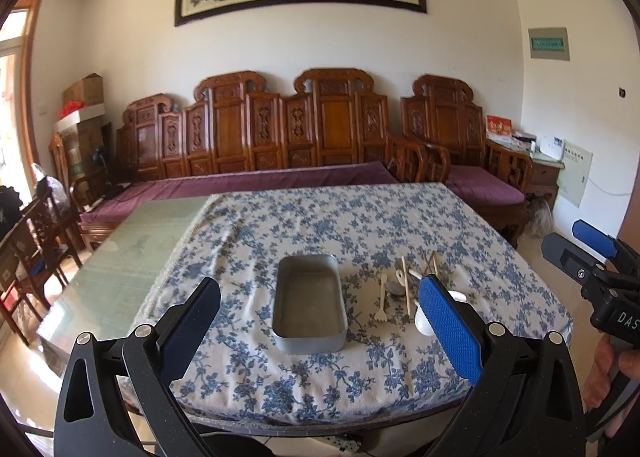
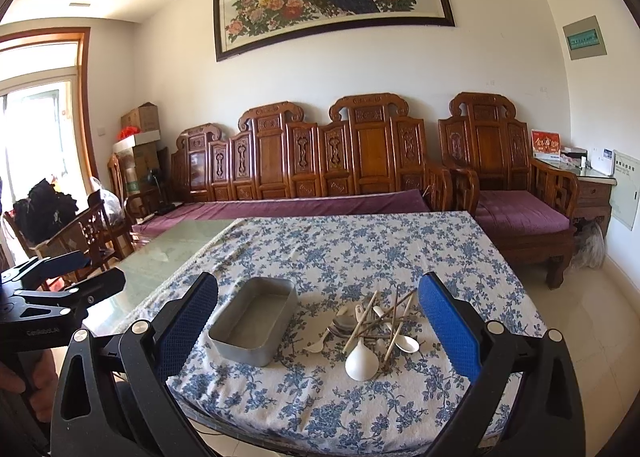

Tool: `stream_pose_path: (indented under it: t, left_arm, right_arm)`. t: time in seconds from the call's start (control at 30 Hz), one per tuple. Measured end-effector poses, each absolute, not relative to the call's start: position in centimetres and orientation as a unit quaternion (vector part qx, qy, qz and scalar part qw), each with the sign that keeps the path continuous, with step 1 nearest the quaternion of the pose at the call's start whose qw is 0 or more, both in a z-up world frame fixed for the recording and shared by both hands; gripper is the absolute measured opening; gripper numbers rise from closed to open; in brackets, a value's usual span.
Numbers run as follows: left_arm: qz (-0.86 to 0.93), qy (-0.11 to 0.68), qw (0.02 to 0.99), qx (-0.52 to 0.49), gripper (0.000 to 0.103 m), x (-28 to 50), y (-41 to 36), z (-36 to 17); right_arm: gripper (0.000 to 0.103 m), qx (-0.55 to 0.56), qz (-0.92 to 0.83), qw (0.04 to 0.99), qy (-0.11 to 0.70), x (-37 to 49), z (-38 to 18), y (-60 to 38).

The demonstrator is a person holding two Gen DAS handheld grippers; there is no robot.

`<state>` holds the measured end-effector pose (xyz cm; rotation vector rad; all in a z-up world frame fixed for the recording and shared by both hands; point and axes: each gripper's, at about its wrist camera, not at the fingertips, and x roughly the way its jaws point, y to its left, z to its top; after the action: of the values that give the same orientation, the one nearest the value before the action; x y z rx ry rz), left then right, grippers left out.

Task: Organize utensils
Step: 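Move the left gripper to the white plastic fork and grasp it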

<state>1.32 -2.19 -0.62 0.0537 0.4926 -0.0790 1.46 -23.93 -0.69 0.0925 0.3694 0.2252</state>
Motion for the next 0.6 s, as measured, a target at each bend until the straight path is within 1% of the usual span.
stream_pose_path:
  t: [0.07, 0.13, 0.27, 0.6]
  left_arm:
    - [-0.05, 0.253, 0.966, 0.03, 0.096, 2.2, -2.6, -1.3]
    - [-0.061, 0.26, 0.963, 0.031, 0.096, 3.2, -2.9, -2.0]
    - [-0.075, 0.278, 0.957, 0.044, 0.096, 5.5, -3.7, -3.2]
    - [-0.113, 0.332, 0.935, 0.057, 0.096, 11.0, -5.8, -7.7]
  right_arm:
    - [0.1, 0.048, 0.113, 0.974, 0.189, 2.2, -1.5, -24.5]
    - [0.098, 0.047, 0.111, 0.973, 0.198, 3.2, -2.4, -25.0]
    - [0.091, 0.037, 0.106, 0.968, 0.222, 5.6, -4.2, -26.0]
    - [0.078, 0.023, 0.097, 0.953, 0.287, 12.5, -8.5, -28.8]
